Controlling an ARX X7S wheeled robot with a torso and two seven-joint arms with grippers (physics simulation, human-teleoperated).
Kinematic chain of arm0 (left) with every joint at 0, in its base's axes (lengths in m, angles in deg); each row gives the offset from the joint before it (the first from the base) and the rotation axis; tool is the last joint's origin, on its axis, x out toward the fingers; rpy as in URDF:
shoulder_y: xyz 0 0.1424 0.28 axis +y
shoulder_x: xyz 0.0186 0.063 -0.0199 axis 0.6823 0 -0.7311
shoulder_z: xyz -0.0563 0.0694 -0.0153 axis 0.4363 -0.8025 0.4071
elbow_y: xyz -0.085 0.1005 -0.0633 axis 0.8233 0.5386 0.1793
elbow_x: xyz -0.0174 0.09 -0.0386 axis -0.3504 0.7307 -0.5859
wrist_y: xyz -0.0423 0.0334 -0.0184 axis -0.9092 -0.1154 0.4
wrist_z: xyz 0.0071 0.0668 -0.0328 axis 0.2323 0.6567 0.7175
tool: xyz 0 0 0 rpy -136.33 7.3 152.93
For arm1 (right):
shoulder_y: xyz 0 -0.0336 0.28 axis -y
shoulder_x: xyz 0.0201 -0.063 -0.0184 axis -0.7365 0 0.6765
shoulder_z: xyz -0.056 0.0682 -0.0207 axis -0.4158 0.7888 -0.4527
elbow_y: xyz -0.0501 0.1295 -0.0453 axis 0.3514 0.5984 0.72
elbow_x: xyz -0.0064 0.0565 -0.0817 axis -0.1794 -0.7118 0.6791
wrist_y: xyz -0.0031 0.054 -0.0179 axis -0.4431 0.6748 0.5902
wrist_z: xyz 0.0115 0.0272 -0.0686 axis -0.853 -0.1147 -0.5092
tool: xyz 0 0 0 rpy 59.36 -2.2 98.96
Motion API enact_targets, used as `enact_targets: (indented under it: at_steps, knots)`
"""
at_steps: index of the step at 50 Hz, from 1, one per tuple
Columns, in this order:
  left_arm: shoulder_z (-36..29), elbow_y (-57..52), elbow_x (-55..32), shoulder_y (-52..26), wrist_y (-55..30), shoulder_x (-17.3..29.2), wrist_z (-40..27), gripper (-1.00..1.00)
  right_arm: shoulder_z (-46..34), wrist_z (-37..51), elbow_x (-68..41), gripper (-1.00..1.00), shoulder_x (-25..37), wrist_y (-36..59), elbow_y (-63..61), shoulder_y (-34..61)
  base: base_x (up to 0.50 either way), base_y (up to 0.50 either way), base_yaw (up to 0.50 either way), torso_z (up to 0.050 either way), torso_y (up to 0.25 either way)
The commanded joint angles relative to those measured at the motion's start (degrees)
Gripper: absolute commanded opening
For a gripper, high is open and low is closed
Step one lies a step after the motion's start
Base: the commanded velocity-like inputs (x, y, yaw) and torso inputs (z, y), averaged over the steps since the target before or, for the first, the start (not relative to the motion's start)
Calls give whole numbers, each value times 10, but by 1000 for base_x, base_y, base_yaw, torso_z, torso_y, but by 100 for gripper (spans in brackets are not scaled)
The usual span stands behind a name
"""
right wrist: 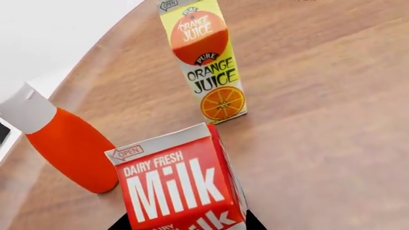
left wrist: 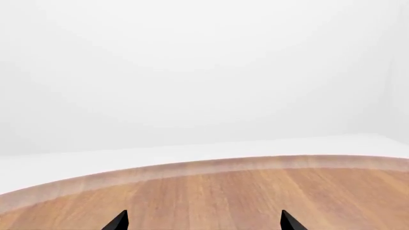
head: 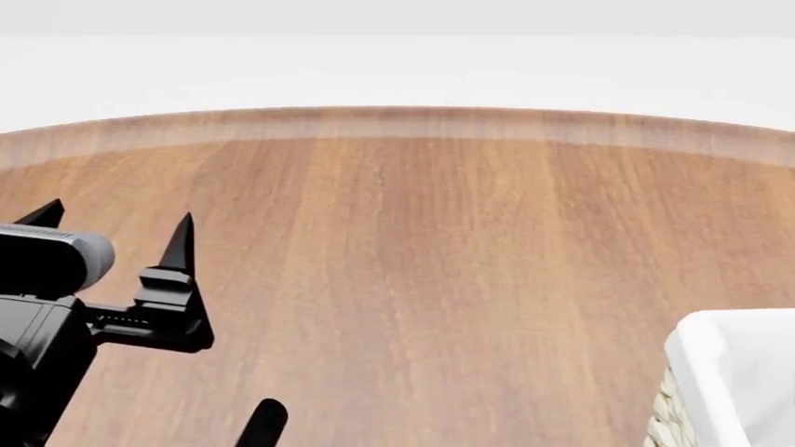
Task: Pick the milk and place it in the basket.
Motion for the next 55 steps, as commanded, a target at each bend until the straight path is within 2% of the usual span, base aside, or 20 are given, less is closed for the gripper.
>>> enact_targets:
  at_steps: [1, 10, 16, 21, 22, 23, 26, 27, 34, 40, 43, 47, 51, 53, 55]
  knots:
    - [15, -3, 6, 1, -2, -9, 10, 100, 49, 72, -22, -100, 10, 31, -55, -19, 0, 0, 0, 0, 0]
    - [15, -5, 4, 0, -2, -7, 5, 100, 186, 267, -115, -100, 102, 159, -251, -49, 0, 0, 0, 0, 0]
    - [15, -4, 1, -2, -3, -6, 3, 100, 271, 379, -180, -100, 135, 237, -354, -40, 0, 0, 0, 0, 0]
    - [15, -4, 0, -2, -2, -5, 2, 100, 271, 380, -181, -100, 136, 238, -355, -40, 0, 0, 0, 0, 0]
    - [15, -1, 1, -3, -1, -4, 2, 100, 347, 466, -240, -100, 138, 305, -408, -12, 0, 0, 0, 0, 0]
    - [15, -1, 1, -3, -1, -4, 2, 100, 348, 492, -243, -100, 138, 308, -412, -12, 0, 0, 0, 0, 0]
    - [14, -1, 0, -3, 0, -3, 1, 100, 348, 492, -244, -100, 139, 308, -412, -12, 0, 0, 0, 0, 0]
    - [18, -2, -4, -6, -3, -3, 1, 100, 400, 578, -289, -100, 135, 366, -440, 17, 0, 0, 0, 0, 0]
    - [20, -4, -8, -5, -4, -1, -1, 100, 449, 672, -350, -100, 132, 425, -483, 47, 0, 0, 0, 0, 1]
    - [20, 0, -9, -3, 2, 0, 0, 100, 515, 796, -446, -100, 131, 504, -507, 96, 0, 0, 0, 0, 2]
    - [19, 2, -9, -3, 4, 1, 0, 100, 523, 816, -456, -100, 136, 511, -513, 101, 0, 0, 0, 0, 0]
    - [18, 5, -9, -2, 7, 2, 1, 100, 568, 898, -518, -100, 151, 540, -523, 119, 0, 0, 0, 0, 3]
    - [17, 6, -10, -2, 8, 3, 0, 100, 567, 901, -522, -100, 152, 539, -523, 119, 0, 0, 0, 0, 0]
    - [17, 5, -11, -2, 8, 3, 0, 100, 604, 987, -580, -100, 179, 558, -525, 128, 0, 0, 0, 0, 0]
    - [14, 6, -10, -2, 9, 4, -1, 100, 612, 1008, -593, -100, 193, 561, -528, 130, 0, 0, 0, 0, 5]
